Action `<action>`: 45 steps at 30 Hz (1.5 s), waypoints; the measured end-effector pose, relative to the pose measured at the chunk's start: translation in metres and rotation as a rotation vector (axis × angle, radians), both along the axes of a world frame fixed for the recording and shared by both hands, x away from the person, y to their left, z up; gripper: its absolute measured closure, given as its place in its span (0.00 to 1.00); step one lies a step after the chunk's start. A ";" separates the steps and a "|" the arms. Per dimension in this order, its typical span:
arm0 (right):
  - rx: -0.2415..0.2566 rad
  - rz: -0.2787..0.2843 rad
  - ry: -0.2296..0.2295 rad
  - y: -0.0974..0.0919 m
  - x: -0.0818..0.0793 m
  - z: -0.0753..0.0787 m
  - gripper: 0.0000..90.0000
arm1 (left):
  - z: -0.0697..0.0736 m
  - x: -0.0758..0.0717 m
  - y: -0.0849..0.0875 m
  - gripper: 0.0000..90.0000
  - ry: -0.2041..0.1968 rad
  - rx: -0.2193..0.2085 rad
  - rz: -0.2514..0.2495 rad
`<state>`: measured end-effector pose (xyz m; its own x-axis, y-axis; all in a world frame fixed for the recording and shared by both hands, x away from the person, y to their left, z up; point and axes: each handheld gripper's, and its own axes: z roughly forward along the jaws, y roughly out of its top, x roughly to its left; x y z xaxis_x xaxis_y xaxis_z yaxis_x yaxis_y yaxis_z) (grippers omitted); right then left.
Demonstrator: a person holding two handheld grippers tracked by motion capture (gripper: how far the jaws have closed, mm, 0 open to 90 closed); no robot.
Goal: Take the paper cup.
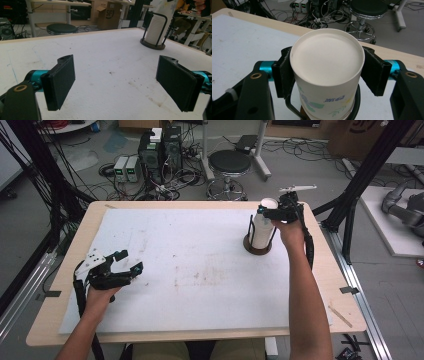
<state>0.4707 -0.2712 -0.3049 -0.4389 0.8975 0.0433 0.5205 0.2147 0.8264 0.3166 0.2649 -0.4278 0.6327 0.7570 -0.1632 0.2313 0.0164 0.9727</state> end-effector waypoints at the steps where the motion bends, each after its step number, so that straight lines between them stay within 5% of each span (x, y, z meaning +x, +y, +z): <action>1: -0.001 0.002 -0.006 -0.001 0.000 0.001 0.38 | 0.000 0.000 0.000 0.18 0.000 -0.001 -0.001; 15: 0.035 0.034 -0.108 -0.007 -0.018 0.042 0.40 | 0.000 0.000 0.000 0.18 0.002 -0.014 -0.008; 21: 0.051 0.038 -0.144 -0.018 -0.037 0.064 0.40 | 0.001 -0.001 0.001 0.18 0.000 -0.019 -0.013; 28: 0.014 0.062 -0.183 -0.033 -0.069 0.083 0.41 | 0.000 -0.003 0.002 0.18 0.001 -0.033 -0.020; 35: 0.020 0.161 -0.174 -0.042 -0.115 0.065 0.41 | 0.000 -0.007 0.003 0.18 -0.003 -0.040 -0.044; 45: 0.042 0.309 -0.124 -0.028 -0.144 0.018 0.41 | 0.001 -0.013 -0.002 0.17 -0.020 -0.049 -0.097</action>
